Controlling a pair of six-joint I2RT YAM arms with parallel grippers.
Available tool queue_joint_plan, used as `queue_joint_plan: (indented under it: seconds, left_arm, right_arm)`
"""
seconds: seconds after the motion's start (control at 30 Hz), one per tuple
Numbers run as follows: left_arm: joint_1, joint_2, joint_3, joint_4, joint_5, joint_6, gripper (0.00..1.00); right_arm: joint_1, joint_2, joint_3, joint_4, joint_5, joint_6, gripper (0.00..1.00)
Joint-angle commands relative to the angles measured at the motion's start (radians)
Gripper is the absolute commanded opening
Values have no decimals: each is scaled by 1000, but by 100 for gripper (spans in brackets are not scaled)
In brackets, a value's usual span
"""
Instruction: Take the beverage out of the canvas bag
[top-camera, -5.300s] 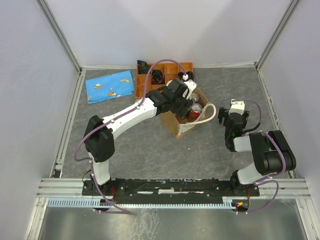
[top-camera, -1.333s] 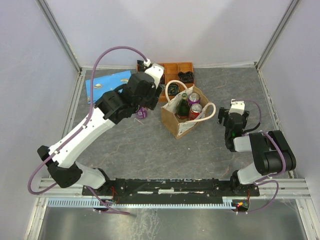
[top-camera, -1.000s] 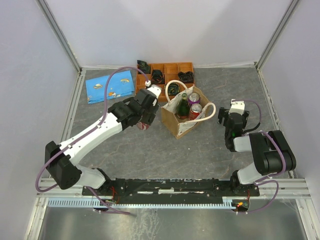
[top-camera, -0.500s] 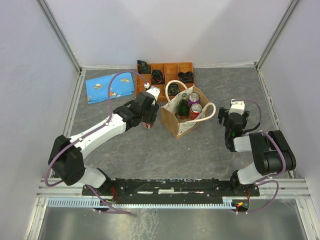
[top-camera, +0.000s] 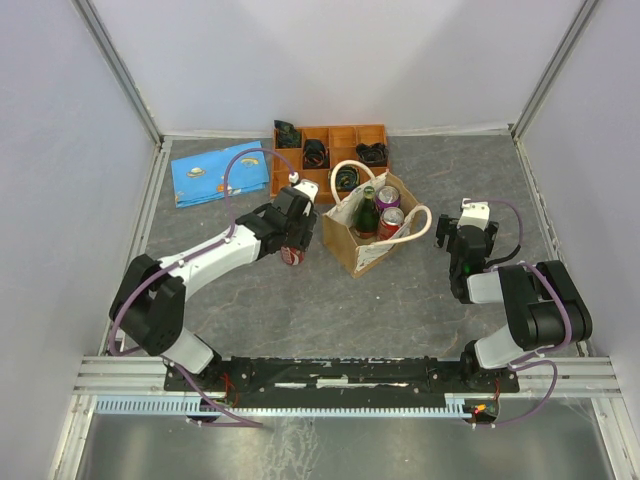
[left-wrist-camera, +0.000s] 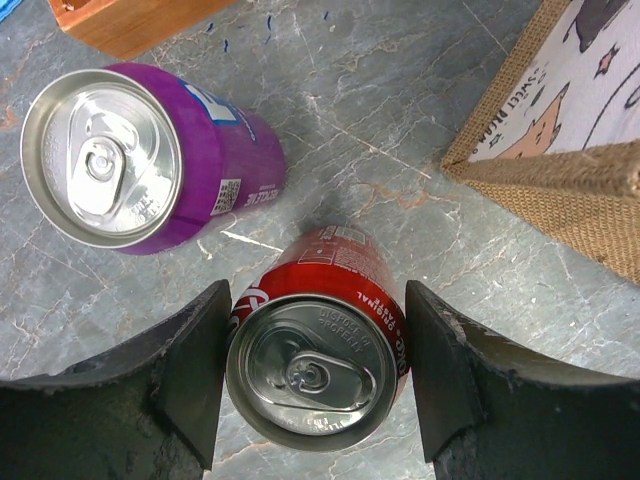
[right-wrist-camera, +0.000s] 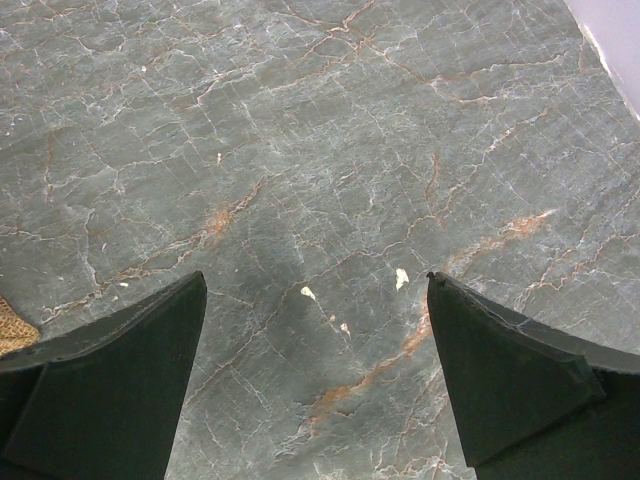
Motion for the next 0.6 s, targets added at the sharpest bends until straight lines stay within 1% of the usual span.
queue_joint_plan:
  seconds: [0.0,0.1,0.2,0.27,0.3,0.57]
  left_arm:
    - [8,10,18,82,8,-36,31]
    - [8,31,27,68,4,-42,51]
    - [8,40,34,55,1,-45,63]
    - [8,33,36,52,-6,-45,93]
    - [8,29,38,50,-10,-43,99]
    - [7,-31,78,7,-9,-39,100]
  right_arm:
    - [-2,-9,26,32,-5,5,99]
    - [-3,-9,26,33,-6,6,99]
    - [-2,-9,26,32,-5,5,99]
    - [-2,-10,26,32,-5,5,99]
    - [-2,-9,26,32,-5,5,99]
    - [-2,-9,26,32,-5,5,99]
